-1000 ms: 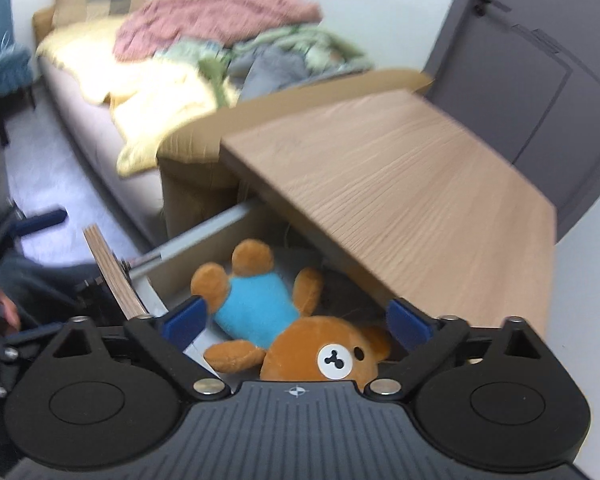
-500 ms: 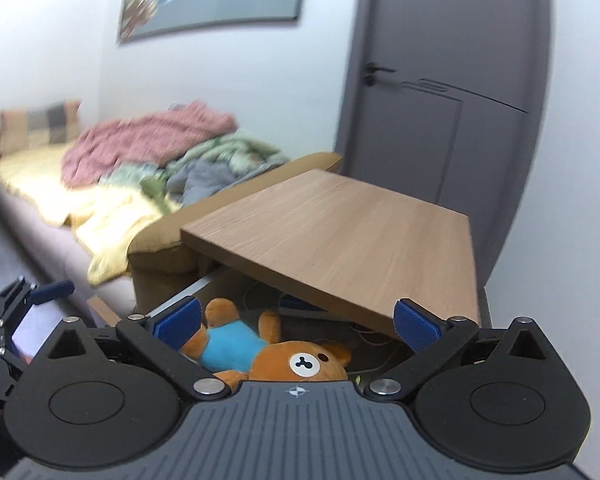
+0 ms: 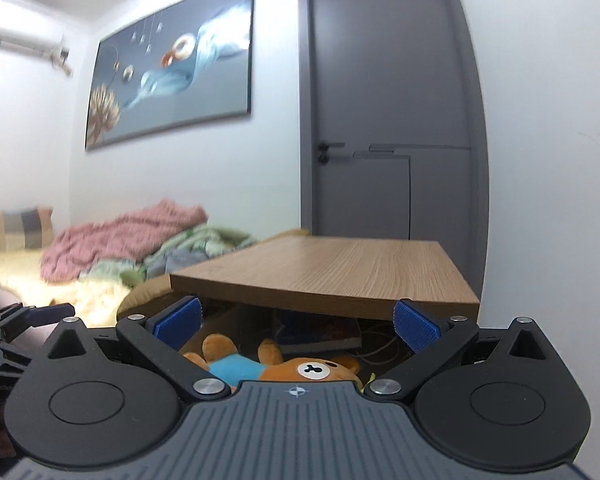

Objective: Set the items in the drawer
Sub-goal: 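Withdraw the right gripper up out of the drawer, then close both grippers and bring them against the drawer front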

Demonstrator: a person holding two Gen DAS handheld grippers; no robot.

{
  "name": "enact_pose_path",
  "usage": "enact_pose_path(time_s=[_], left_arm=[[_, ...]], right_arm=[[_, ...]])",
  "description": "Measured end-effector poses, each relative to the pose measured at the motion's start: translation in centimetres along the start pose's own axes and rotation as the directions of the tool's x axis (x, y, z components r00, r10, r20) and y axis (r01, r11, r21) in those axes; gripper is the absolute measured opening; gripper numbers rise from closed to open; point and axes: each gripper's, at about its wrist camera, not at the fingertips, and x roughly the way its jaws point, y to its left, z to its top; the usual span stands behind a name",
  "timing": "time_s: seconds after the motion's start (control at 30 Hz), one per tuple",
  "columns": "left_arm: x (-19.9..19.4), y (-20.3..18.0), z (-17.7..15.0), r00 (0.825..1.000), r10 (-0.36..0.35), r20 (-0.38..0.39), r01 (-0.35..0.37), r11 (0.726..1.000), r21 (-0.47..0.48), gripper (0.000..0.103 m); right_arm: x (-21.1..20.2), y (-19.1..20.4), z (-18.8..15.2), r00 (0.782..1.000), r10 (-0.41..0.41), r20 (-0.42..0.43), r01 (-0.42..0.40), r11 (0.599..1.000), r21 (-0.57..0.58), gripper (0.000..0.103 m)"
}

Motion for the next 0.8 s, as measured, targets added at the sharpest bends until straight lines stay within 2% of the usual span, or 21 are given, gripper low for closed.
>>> enact_pose_path(time_s=[0.17,0.33,0.43,0.5,0.53,0.6,0.8], left_arm=[[0.1,0.2,0.1,1.000,0.015,0.004,-0.015,1.000,-0.022,0.102],[0.5,0.1,0.1,1.000,0.030,0.005,-0.030,0.999,-0.019,0.102],[0.7,0.0,0.1,0.999,0.037,0.005,-0.037,0.999,-0.020,0.102],[0.8,0.0,0.1,0.999,0.042,0.005,-0.042,0.999,-0.019,0.102],[0.9,-0.1,0.1,0.999,0.044,0.004,-0.044,0.999,-0.018,0.102],[1.0,-0.1,0.0,0.999,0.050,0.000,-0.050,0.999,-0.015,0.102],[1.1,-0.4,-0.2,0.998,0.056,-0.005,-0.056,0.998,-0.001,0.102]], right_arm=[[-1.0,0.0,-2.5,0.992,-0.047,0.119,0.037,0.996,0.082,0.103],[-0.7,0.2,-5.2,0.981,-0.085,0.177,0.070,0.994,0.088,0.103],[-0.6,0.0,-5.8,0.968,-0.136,0.212,0.125,0.990,0.067,0.103],[-0.8,0.0,-5.8,0.950,-0.178,0.257,0.176,0.984,0.030,0.103],[-1.0,-0.2,-5.8,0.945,-0.181,0.273,0.176,0.983,0.040,0.103],[-1.1,-0.6,-5.7,0.943,-0.174,0.283,0.163,0.985,0.063,0.103],[-0.6,-0.9,-6.3,0.958,-0.159,0.240,0.142,0.986,0.087,0.103]])
